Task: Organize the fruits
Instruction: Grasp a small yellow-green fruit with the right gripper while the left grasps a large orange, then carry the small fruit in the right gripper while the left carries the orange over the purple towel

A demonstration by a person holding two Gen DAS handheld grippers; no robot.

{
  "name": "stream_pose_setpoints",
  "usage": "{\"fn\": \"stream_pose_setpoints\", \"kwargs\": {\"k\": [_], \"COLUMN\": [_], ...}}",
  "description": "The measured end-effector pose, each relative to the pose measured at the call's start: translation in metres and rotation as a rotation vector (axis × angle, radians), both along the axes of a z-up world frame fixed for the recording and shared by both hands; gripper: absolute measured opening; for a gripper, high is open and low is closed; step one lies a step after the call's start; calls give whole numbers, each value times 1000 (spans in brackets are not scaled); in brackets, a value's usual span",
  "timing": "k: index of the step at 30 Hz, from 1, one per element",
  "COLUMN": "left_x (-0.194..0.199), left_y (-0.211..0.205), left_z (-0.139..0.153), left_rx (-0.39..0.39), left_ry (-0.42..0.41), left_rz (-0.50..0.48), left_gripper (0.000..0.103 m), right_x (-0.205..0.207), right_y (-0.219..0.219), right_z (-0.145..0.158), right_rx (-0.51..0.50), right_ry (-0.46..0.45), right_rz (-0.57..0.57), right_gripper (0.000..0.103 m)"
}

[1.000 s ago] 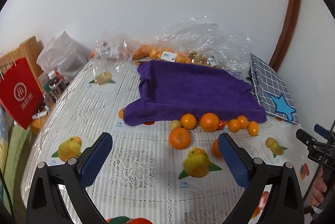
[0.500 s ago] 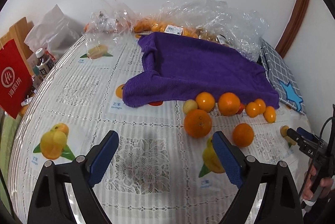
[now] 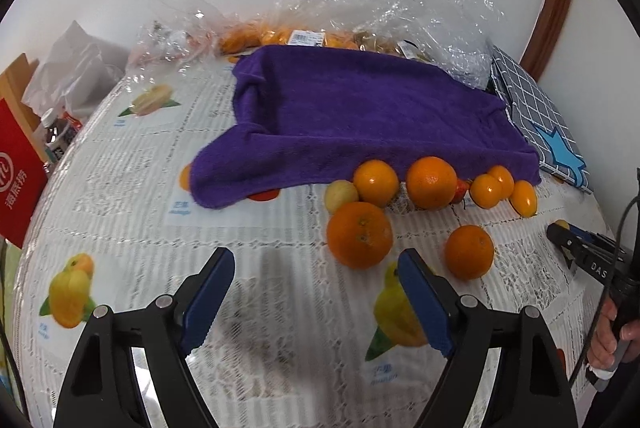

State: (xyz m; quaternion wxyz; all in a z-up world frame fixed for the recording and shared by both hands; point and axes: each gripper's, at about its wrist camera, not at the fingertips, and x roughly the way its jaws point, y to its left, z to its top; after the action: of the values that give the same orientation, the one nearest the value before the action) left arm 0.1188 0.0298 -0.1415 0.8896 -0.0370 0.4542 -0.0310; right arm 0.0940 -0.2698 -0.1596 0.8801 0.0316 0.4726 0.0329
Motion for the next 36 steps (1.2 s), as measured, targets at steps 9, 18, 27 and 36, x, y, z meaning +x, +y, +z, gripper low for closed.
{"fn": "stream_pose_setpoints", "kwargs": {"k": [9, 18, 27, 36], "left_x": [23, 24, 7, -10], "left_y": [-14, -21, -21, -5], "left_z": [-21, -23, -3, 33], "left_rx": [-27, -41, -30, -22], "left_ry": [47, 20, 4, -45], "left_rz": [-1, -16, -17, 28], "left_gripper": [67, 40, 39, 39], "right_x": [-6, -9, -14, -20], "right_y": [-4, 4, 17, 47], "right_z": [3, 10, 24, 40], "right_rx": [2, 4, -3, 7], "right_ry": [2, -18, -47, -60], "right_rz": [0, 23, 42, 76], "right_gripper": [28, 28, 28, 28]}}
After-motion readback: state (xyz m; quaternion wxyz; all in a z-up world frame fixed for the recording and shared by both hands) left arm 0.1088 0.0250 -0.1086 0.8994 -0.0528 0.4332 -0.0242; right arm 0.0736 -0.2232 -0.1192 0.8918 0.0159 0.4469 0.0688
